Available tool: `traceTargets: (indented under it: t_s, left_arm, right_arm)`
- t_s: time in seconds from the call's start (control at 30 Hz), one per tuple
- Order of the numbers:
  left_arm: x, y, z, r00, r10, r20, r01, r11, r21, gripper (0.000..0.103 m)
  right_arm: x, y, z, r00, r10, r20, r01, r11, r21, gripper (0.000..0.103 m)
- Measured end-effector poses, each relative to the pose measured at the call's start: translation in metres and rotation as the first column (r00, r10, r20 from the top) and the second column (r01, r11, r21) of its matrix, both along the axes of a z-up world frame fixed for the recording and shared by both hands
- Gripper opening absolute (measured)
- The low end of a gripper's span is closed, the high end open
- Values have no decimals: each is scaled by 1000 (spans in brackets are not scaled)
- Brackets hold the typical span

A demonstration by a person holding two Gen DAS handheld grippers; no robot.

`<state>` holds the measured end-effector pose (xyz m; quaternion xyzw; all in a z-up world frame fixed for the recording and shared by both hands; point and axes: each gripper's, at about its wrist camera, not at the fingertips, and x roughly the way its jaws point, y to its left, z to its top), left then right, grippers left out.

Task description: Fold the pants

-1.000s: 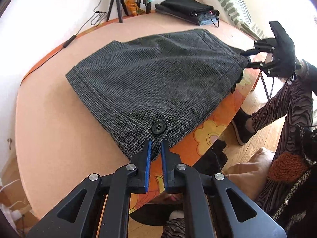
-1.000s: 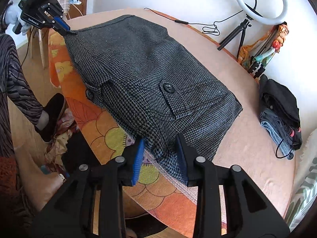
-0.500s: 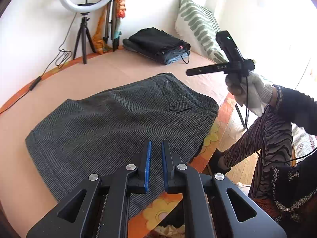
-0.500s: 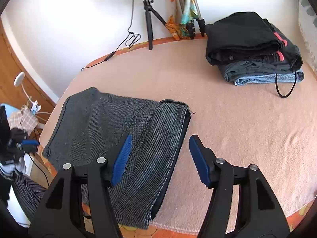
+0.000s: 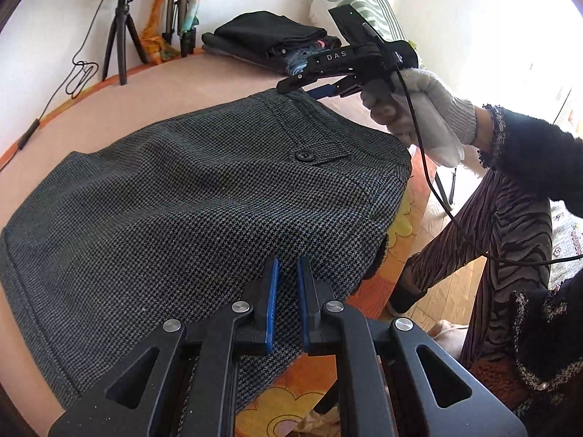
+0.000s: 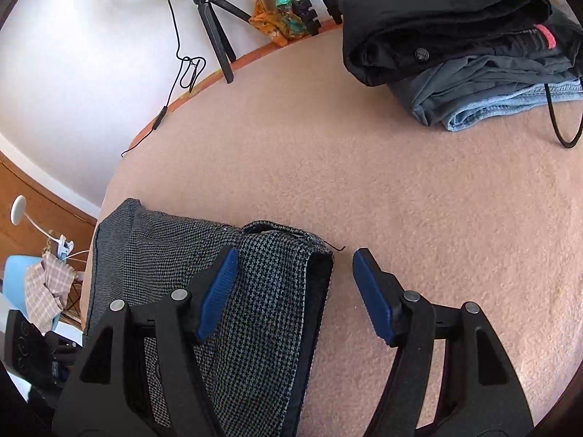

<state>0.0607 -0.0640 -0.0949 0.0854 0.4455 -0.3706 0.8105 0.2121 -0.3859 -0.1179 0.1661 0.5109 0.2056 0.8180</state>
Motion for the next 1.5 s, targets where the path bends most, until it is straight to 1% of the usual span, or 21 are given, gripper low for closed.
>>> traceTargets:
  t_s: [0.17,0.23,0.3,0.33,0.37,0.47,0.57,0.63,0.67,0.73,0.8,0.87,0.93,0.97,1.03,1.1,1.17,1.23,1.3,1.37,1.5]
  left_arm:
    - [0,1,-10,1000,1,-27,-1,1000,11,9]
    - [-1,1,-12,1000,-2,-31,3,1000,15,9]
    - [-1,2,-14,999,-6,-35,6,1000,16,9]
    - [2,1,-14,999,-3,-40,4,1000,12,9]
    - [2,2,-15,999,0,-46,0,1000,6,9]
    - [1,4,-16,999,2,-53,-2,1000,1,9]
    - [1,8,-18,998,6,-59,-7,1000,-7,10]
    - [3,10,-19,998,11,-68,-13,1000,-19,10]
    - [3,12,-20,997,15,-74,-17,1000,-26,10]
    - [4,14,-21,996,18,-82,-21,999,-32,10]
    - [4,18,-18,995,23,-93,-27,999,-37,11]
    - [2,25,-14,994,29,-103,-34,998,-49,11]
    - [0,35,-1,994,51,-97,-59,995,-85,11]
    - [0,42,7,994,69,-86,-78,991,-110,12]
    - [4,55,24,991,124,-48,-129,981,-144,21]
    - [14,66,37,982,189,-10,-188,970,-157,29]
    - [27,74,45,969,248,12,-243,956,-166,29]
    - [39,78,47,957,289,19,-282,944,-169,29]
    - [51,76,45,951,309,34,-301,943,-140,29]
    - [63,72,39,948,316,37,-311,945,-102,29]
    - [80,70,25,940,341,9,-340,938,-68,29]
  right_arm:
    - [11,2,-2,1000,1,-3,-1,998,67,71]
    - [11,7,-1,1000,17,5,-17,998,59,71]
    - [10,15,0,999,41,14,-42,999,35,55]
    - [11,19,-1,998,61,3,-61,997,37,39]
    - [11,22,-2,998,66,-3,-66,997,34,35]
    - [2,27,11,997,68,42,-67,998,-17,26]
    - [-4,32,32,990,82,119,-72,994,-85,22]
    - [-5,33,39,985,74,157,-51,988,-145,20]
    - [-3,35,38,983,77,164,-49,984,-171,20]
    - [0,41,28,987,88,136,-59,978,-200,20]
    - [4,41,21,990,101,102,-79,976,-203,25]
    - [6,36,25,992,94,85,-75,976,-206,37]
    - [2,31,39,989,91,114,-66,976,-207,39]
    - [0,32,47,986,90,143,-56,972,-228,39]
    - [-6,34,66,974,101,204,-47,967,-252,39]
    - [-10,42,83,962,121,246,-63,971,-231,39]
    - [-12,54,93,950,151,274,-93,973,-212,39]
    - [-11,69,94,947,185,264,-140,974,-180,39]
    - [-8,85,89,946,221,236,-191,971,-144,38]
    - [-6,105,83,940,259,221,-231,962,-147,31]
    - [-1,141,68,927,332,173,-312,941,-131,24]
